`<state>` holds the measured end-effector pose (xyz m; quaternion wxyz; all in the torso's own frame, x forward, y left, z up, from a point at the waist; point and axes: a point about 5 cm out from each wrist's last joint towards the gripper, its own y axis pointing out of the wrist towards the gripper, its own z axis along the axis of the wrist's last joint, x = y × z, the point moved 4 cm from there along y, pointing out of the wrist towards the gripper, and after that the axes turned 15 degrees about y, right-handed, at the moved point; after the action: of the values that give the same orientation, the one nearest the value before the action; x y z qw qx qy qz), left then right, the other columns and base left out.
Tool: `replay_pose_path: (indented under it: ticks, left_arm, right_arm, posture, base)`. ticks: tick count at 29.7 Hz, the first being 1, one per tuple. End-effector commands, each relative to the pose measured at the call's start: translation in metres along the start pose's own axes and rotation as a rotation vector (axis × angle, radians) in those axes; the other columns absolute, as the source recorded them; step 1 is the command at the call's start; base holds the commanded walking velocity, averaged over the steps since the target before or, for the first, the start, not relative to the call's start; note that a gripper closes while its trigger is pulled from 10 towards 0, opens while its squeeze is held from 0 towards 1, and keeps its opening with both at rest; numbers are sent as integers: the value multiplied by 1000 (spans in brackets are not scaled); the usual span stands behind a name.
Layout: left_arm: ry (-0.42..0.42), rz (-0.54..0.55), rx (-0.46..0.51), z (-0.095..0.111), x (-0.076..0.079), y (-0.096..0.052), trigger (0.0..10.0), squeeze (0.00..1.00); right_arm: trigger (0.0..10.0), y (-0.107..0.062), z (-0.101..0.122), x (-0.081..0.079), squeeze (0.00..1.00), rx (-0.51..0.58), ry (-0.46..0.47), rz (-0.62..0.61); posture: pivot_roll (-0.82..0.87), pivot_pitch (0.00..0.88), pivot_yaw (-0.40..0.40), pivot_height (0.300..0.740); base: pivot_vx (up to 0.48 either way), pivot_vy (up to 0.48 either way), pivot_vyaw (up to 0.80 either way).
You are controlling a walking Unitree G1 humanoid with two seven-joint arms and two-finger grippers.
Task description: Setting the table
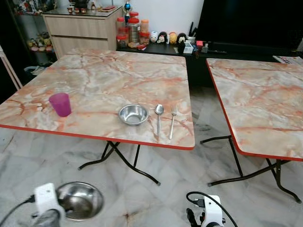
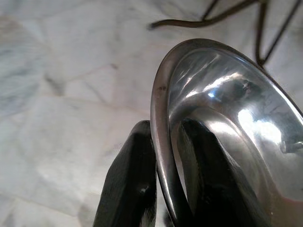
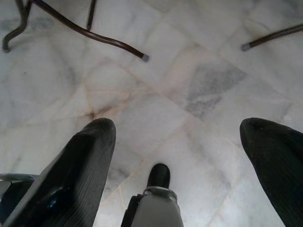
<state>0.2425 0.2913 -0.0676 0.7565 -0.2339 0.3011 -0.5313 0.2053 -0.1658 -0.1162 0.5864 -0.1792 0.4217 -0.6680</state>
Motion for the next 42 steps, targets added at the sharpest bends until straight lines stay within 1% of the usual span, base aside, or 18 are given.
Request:
replay_pose_path:
  ticks: [1, 2, 3, 4, 5, 6, 7, 8, 11, 13, 15, 21, 24, 25, 31, 34, 36, 42]
  left_arm:
    - [-17, -68, 12, 7, 18, 2, 10000, 0]
    - [-17, -68, 12, 7, 18, 2, 10000, 0]
    - [-25, -128, 1, 5, 34, 1, 10000, 0]
    - [-24, -149, -1, 5, 40, 1, 10000, 0]
    - [-24, -149, -1, 5, 40, 1, 10000, 0]
    - [34, -212, -2, 4, 57, -1, 10000, 0]
    - [67, -230, -8, 3, 63, -2, 10000, 0]
    - [84, -240, -16, 1, 68, -3, 10000, 0]
    - [102, -233, -35, -5, 72, -4, 10000, 0]
    - [170, -230, -70, -16, 77, -6, 10000, 0]
    - [177, -234, -77, -19, 81, -8, 10000, 0]
    - [162, -235, -80, -22, 87, -9, 10000, 0]
    - [133, -200, -77, -21, 84, -8, 10000, 0]
    - [71, -174, -57, -15, 80, -7, 10000, 0]
    - [-13, -117, -23, -3, 72, -4, 10000, 0]
    - [-4, -119, -23, -3, 73, -4, 10000, 0]
    - [9, -123, -22, -2, 75, -4, 10000, 0]
    - [21, -139, -16, -2, 78, -4, 10000, 0]
  right_arm:
    - [10000, 0, 3, 1, 0, 10, 4, -3]
    - [10000, 0, 3, 1, 0, 10, 4, -3]
    - [10000, 0, 2, 1, 0, 7, 5, -4]
    - [10000, 0, 2, 1, 0, 6, 6, -4]
    - [10000, 0, 2, 1, 0, 6, 6, -4]
    - [10000, 0, 1, 1, 0, 3, 8, -2]
    - [10000, 0, 1, 1, 0, 5, 12, -1]
    - [10000, 0, 0, 1, 0, 6, 17, -1]
    - [10000, 0, 0, 0, 0, 8, 22, 0]
    - [10000, 0, 0, -1, 0, 10, 19, 4]
    - [10000, 0, 0, -1, 0, 11, 20, 2]
    - [10000, -1, 2, 3, 0, 16, 23, -9]
    - [10000, -1, 3, 4, 0, 19, 23, -12]
    - [10000, -1, 4, 5, 0, 24, 24, -13]
    - [10000, 0, 10, 3, 0, 46, 0, -10]
    - [10000, 0, 11, 3, 0, 51, 5, -12]
    - [10000, 1, 14, 5, 0, 60, 47, -24]
    - [10000, 0, 14, 7, 0, 56, 41, -24]
  posture:
    - [29, 0, -17, 740]
    - [29, 0, -17, 740]
    - [28, 0, -16, 740]
    - [28, 0, -16, 740]
    - [28, 0, -16, 740]
    - [21, 0, -7, 740]
    - [21, 0, -7, 740]
    - [20, 0, -4, 740]
    - [14, 0, 1, 740]
    - [6, 0, 5, 740]
    - [-4, 0, 8, 740]
    - [-8, 0, 5, 740]
    - [-9, 0, 0, 740]
    - [-8, 0, -1, 740]
    - [-6, 0, -6, 740]
    - [-10, 0, -5, 740]
    - [-11, 0, -5, 740]
    - [-15, 0, -6, 740]
  base:
    - [0, 0, 0]
    - [0, 0, 0]
    - [0, 0, 0]
    - [0, 0, 0]
    - [0, 0, 0]
    - [0, 0, 0]
    - [0, 0, 0]
    - [0, 0, 0]
    - [0, 0, 0]
    - [0, 0, 0]
    - [0, 0, 0]
    - [0, 0, 0]
    - [0, 0, 0]
    - [0, 0, 0]
    - [0, -44, 0]
    - [0, -331, 204]
    - [0, -469, 0]
    - [0, -469, 0]
